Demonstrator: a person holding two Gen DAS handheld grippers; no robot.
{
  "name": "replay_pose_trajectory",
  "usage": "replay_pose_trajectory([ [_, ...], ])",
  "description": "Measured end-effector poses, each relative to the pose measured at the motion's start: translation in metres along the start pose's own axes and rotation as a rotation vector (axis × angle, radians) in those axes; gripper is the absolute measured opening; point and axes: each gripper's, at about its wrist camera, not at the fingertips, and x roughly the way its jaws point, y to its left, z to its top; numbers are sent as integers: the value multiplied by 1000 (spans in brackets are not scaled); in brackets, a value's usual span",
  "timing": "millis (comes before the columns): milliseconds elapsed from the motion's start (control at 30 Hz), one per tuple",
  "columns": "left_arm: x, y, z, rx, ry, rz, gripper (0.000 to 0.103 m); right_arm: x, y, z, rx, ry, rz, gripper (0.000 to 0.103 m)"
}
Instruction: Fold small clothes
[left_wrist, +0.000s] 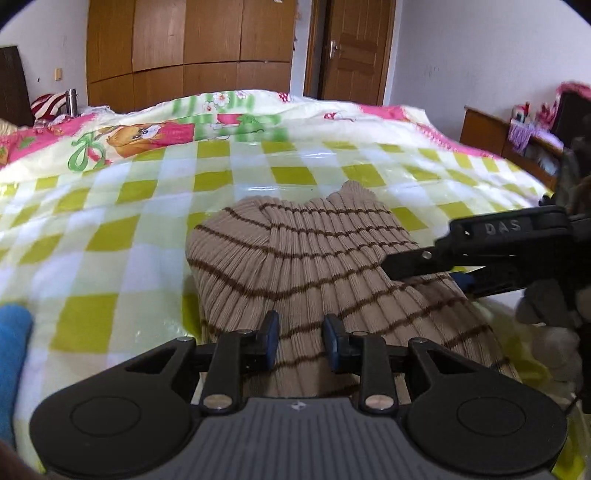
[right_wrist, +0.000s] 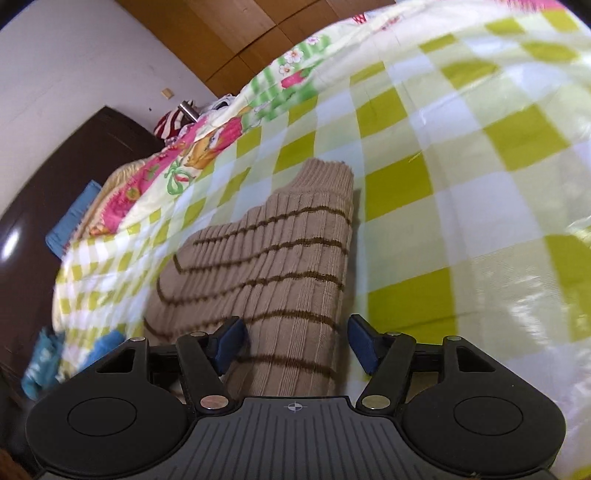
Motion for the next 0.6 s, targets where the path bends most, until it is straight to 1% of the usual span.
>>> replay_pose_trajectory([
  [67, -1, 3, -2, -35, 6, 1, 43, 5, 0, -1, 32, 3, 31, 62],
  [100, -2, 1, -2, -35, 9, 6, 43, 8, 0, -1, 46, 5, 35, 56],
  [133, -2, -1, -2, -31, 12, 13, 43, 11, 0, 0, 53, 7, 28, 47],
  [167, -3, -4, -2, -33, 16, 21, 43, 11, 0, 1, 63, 9, 23, 43],
  [200, -4, -7, -1, -43, 24, 18, 42, 8, -1, 1, 76, 11, 27, 34],
  [233, -6, -10, -1, -54, 32, 9, 41, 4, -4, 1, 86, 12, 32, 29],
  [300, -10, -24, -5, -55, 47, -16, 41, -8, -10, 0, 86, 23, 27, 28],
  [367, -14, -43, -13, -51, 60, -48, 40, -22, -14, -4, 58, 30, -7, 27],
  [467, -19, -74, -25, -42, 80, -103, 40, -48, -29, -8, 53, 31, -47, 27],
  [567, -24, -100, -23, -10, 86, -123, 40, -66, -45, -4, 34, 42, -78, 27],
  [600, -28, -102, -19, -20, 83, -131, 40, -70, -50, 0, 29, 56, -73, 28],
])
